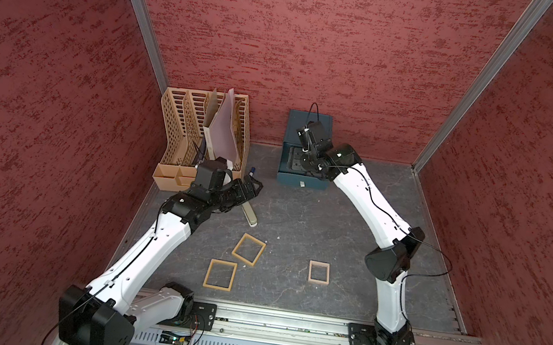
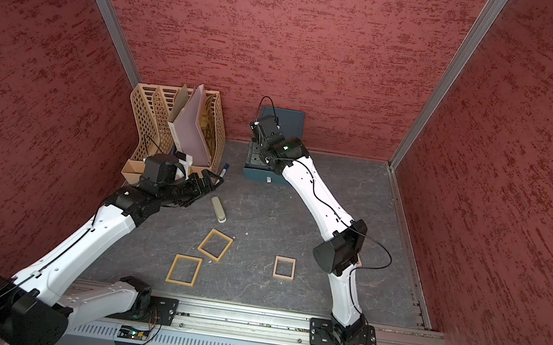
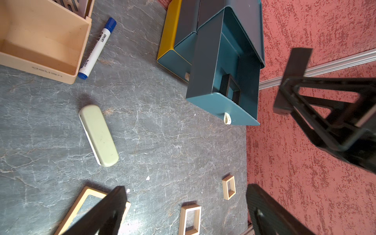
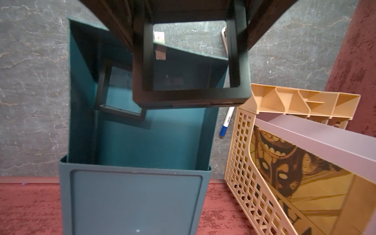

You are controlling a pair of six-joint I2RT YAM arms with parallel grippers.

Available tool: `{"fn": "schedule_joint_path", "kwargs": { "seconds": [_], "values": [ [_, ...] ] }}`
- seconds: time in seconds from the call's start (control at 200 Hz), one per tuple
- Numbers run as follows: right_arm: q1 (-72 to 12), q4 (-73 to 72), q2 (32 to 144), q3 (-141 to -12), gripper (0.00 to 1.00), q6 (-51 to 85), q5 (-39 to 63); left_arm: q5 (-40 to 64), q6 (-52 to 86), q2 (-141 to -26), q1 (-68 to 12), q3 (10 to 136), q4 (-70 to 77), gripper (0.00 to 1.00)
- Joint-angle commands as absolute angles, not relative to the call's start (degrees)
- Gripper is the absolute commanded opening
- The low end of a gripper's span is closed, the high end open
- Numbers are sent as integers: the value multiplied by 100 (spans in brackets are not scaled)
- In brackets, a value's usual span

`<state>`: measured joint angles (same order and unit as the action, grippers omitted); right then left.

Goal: Place the brooch boxes into the drawer by color
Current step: Place the brooch box in the drawer.

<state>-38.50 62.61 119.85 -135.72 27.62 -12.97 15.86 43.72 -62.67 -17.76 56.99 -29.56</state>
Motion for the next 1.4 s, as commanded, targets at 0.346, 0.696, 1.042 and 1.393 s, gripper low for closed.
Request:
{"fn": "schedule_joint_path", "kwargs": {
  "seconds": [0.346, 0.696, 1.042, 1.393],
  "values": [
    [-3596, 5790, 12334, -13720, 59, 3036, -878, 1471, 4367, -6311, -1802, 5907, -2929, 96],
    [-3484, 5625, 12576, -13760, 59, 3243, -598, 1492, 4366, -6319, -1793, 5911, -2920, 96],
    [-3436, 5594, 12812, -13801, 60, 3304, -479, 1520, 4334, -6311, -1767, 5941, -2969, 96],
    [-3420, 5737, 13059, -13988, 61, 3355, -459, 1532, 4327, -6284, -1740, 5976, -3006, 96]
  ]
}}
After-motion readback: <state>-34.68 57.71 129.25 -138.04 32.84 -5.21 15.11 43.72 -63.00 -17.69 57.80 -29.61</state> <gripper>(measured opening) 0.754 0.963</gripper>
